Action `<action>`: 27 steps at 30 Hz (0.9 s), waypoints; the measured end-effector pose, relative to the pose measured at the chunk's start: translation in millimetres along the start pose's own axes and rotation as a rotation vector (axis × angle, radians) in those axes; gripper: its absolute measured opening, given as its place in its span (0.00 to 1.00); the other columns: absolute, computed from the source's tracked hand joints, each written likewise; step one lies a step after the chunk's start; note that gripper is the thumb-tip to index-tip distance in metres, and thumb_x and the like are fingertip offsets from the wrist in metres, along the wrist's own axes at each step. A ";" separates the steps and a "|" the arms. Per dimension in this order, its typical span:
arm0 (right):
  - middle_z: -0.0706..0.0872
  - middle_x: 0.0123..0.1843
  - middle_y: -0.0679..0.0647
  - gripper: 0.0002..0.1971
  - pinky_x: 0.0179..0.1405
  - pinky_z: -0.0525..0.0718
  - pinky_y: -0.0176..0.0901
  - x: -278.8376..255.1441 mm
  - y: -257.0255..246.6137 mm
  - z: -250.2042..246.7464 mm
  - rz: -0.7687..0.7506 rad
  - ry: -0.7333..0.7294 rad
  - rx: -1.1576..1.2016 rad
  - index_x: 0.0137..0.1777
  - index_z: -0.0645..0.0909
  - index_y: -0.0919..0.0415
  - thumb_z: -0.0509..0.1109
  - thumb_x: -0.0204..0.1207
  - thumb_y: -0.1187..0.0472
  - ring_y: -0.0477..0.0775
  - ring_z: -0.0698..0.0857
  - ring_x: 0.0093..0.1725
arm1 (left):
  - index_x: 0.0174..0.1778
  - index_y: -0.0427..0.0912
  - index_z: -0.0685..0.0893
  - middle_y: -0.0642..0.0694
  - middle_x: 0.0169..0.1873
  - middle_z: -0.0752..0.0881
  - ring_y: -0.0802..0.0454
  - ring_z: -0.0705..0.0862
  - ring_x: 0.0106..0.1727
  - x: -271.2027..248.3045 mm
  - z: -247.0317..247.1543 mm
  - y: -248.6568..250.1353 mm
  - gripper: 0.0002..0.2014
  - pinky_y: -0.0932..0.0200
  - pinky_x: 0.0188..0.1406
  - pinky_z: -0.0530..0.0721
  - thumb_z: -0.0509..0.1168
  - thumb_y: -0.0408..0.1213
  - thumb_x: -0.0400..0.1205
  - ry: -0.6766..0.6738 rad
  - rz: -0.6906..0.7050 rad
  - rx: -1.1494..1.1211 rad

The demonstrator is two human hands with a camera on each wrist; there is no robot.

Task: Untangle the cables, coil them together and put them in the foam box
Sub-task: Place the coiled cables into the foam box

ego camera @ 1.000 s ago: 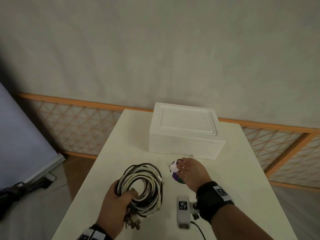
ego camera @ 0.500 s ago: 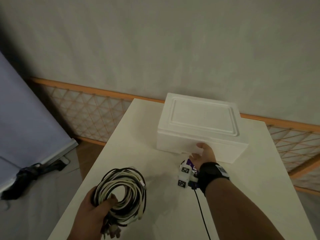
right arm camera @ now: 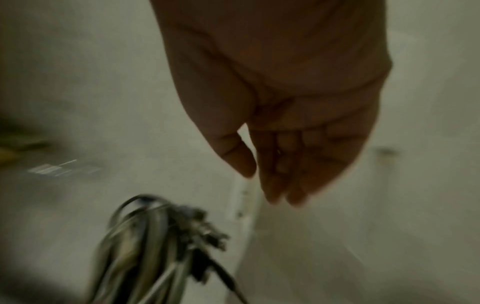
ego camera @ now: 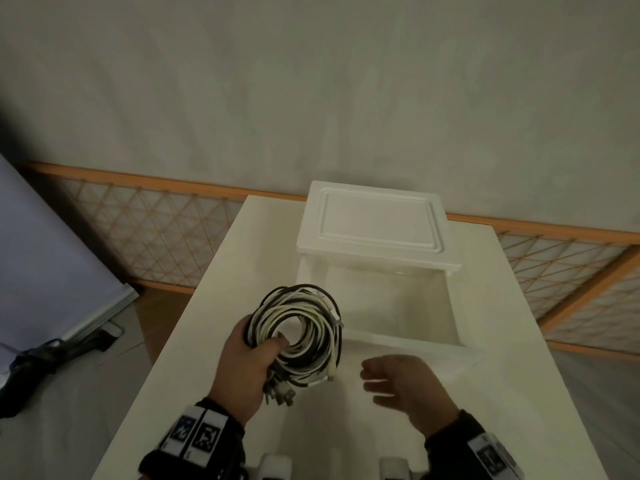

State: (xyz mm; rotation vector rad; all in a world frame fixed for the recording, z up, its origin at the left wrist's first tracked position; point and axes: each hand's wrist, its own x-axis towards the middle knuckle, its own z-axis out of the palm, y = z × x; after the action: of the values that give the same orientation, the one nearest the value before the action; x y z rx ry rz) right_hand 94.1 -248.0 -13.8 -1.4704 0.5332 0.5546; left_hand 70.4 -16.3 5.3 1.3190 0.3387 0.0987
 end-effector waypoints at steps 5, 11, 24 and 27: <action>0.75 0.69 0.38 0.46 0.60 0.76 0.36 -42.4 -80.6 7.8 -0.708 0.000 -0.306 0.76 0.67 0.45 0.84 0.57 0.51 0.37 0.75 0.66 | 0.55 0.42 0.85 0.35 0.49 0.89 0.32 0.88 0.51 13.4 25.4 17.8 0.21 0.26 0.53 0.84 0.76 0.36 0.66 -0.187 0.076 0.106; 0.91 0.46 0.51 0.18 0.49 0.88 0.47 -21.5 -114.2 36.7 -0.713 -0.110 -0.406 0.53 0.83 0.58 0.81 0.64 0.68 0.48 0.89 0.45 | 0.61 0.38 0.83 0.34 0.54 0.88 0.34 0.86 0.57 43.5 55.4 30.1 0.26 0.35 0.59 0.84 0.74 0.32 0.65 -0.315 0.088 0.080; 0.82 0.39 0.50 0.09 0.33 0.78 0.39 71.8 -174.8 37.2 -0.754 0.087 -1.039 0.46 0.77 0.58 0.73 0.69 0.59 0.52 0.82 0.40 | 0.70 0.55 0.67 0.63 0.68 0.75 0.62 0.75 0.68 75.9 45.4 -29.2 0.38 0.66 0.65 0.73 0.72 0.65 0.68 -0.237 0.179 0.660; 0.83 0.46 0.54 0.15 0.45 0.84 0.50 86.3 -171.6 41.1 -0.740 0.051 -1.254 0.54 0.76 0.58 0.72 0.70 0.56 0.56 0.83 0.45 | 0.81 0.51 0.54 0.59 0.75 0.63 0.66 0.62 0.74 67.4 37.3 -46.5 0.45 0.75 0.73 0.58 0.68 0.63 0.73 -0.230 0.422 0.906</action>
State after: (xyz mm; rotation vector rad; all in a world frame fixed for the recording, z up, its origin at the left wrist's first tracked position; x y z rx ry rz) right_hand 270.4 -209.0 63.4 -2.6753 -0.4730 0.2119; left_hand 139.7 -45.2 -44.2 2.2656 -0.1311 0.1538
